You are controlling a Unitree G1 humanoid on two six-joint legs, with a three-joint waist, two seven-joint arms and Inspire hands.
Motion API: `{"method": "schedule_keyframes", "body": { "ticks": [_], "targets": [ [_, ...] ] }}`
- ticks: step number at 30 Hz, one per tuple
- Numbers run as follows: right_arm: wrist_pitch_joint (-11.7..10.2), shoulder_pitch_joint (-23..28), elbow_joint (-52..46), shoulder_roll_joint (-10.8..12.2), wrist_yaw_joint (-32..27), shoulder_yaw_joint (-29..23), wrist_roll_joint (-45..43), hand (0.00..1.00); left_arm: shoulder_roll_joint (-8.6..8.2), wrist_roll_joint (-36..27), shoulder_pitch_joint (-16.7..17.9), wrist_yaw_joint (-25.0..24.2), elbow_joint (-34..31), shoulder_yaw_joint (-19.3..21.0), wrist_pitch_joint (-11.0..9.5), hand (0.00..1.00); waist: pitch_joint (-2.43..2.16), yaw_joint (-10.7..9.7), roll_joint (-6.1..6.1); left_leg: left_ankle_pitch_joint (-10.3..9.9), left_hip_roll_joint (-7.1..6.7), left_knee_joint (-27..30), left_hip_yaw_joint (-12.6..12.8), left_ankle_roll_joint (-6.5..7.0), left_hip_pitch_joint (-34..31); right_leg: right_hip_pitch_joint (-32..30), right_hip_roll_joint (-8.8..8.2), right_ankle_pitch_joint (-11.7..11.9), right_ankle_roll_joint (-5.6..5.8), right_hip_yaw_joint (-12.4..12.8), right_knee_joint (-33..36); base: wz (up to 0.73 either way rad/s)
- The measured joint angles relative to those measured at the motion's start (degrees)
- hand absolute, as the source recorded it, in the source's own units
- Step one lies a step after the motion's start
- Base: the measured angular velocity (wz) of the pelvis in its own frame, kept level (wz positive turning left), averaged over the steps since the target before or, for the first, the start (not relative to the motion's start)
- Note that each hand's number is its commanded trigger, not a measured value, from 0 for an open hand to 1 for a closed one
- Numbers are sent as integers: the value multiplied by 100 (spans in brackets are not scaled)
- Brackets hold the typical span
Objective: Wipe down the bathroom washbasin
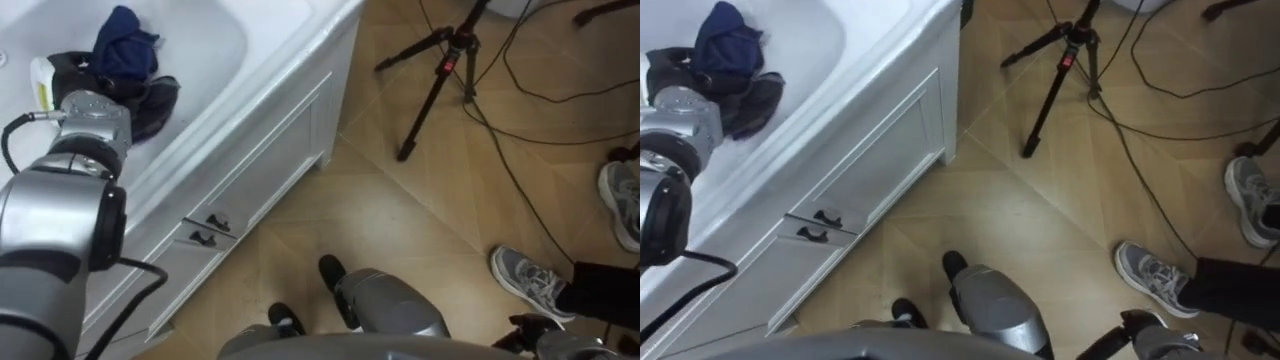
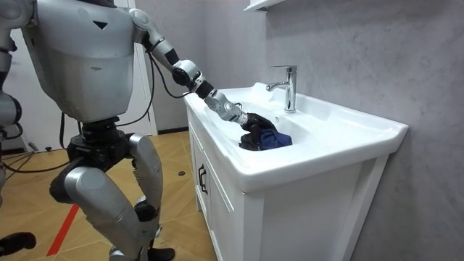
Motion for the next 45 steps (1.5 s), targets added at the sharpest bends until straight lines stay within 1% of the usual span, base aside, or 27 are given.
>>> {"method": "schedule_keyframes", "body": {
  "ticks": [3,6,9,11,18,23,26,28,33,36,39,41,43,44,45],
  "targets": [
    [-32,26,0,1,-11,79,-99,0,-137,-5,-37,126,-129,-1,-27,100,0,-22,53,9,-53,-13,2,-8,39,2,-2,1,-7,1,13,-1],
    [-123,8,-20,1,-44,160,-109,0,-200,-17,-68,215,-129,-3,-40,100,4,-32,65,10,-67,-56,6,-5,85,44,-9,-2,-5,8,-1,0],
    [-131,-4,-23,-2,-94,159,-110,0,-261,-23,-72,315,-166,-108,-42,100,5,-48,64,13,-62,-111,3,6,126,82,-21,-21,22,13,-27,4],
    [-162,-3,-22,-2,-96,153,-104,0,-273,-28,-72,321,-232,-119,-42,100,4,-64,66,20,-68,-139,4,22,135,96,-36,-25,33,10,-26,5],
    [-165,122,-30,-3,-117,146,-92,0,-248,-27,-98,530,-291,-136,-42,100,-8,-225,95,6,-71,-186,5,47,198,199,-50,-24,58,-13,-110,1],
    [-174,143,-28,-3,-122,102,-120,0,-222,18,-125,569,-351,-197,-41,100,-13,-282,113,3,-73,-189,12,51,218,216,-58,-28,61,-27,-111,0],
    [-185,157,-26,-3,-152,-87,-129,0,-205,70,-129,567,-539,-199,-41,100,-13,-282,113,4,-73,-187,15,50,233,229,-58,-28,61,-25,-106,0],
    [-238,191,-12,-4,-180,-193,-134,0,-191,86,-131,569,-679,-118,-42,100,-13,-284,113,4,-69,-184,17,50,248,248,-52,-27,61,-14,-117,0],
    [-231,412,-25,-5,-245,-321,-155,0,-190,118,-131,641,-1226,-101,-56,100,-26,-288,139,2,-50,-208,15,48,413,446,-38,-23,55,-13,-204,0],
    [-228,571,-32,-7,-289,-325,-340,0,-189,122,-137,639,-1485,-97,-136,100,-45,-288,169,-11,-48,-258,-2,31,549,568,-27,-42,45,-16,-223,-1],
    [-213,770,-46,-8,-288,-322,-335,0,-190,124,-237,632,-1599,-97,-284,100,-64,-277,199,-16,-54,-324,14,21,760,723,-14,-69,31,7,-219,-12],
    [-215,879,-138,-8,-288,-320,-323,0,-196,123,-237,591,-1637,-97,-292,100,-70,-285,210,-28,-48,-361,28,0,882,821,0,-82,20,15,-225,-14],
    [-219,983,-248,-11,-289,-324,-327,0,-197,124,-236,542,-1669,-95,-294,100,-77,-246,221,-34,-44,-435,110,-9,1010,887,47,-87,19,117,-222,-22],
    [-218,1011,-251,-10,-288,-324,-334,0,-198,131,-236,538,-1693,-94,-294,100,-86,-197,233,-49,-40,-445,138,-31,1069,925,74,-87,19,166,-219,-22],
    [-217,1045,-251,-9,-286,-328,-335,0,-198,202,-236,538,-1721,-93,-295,100,-92,-189,241,-55,-35,-450,139,-38,1122,977,85,-87,16,180,-224,-16]
  ]
}}
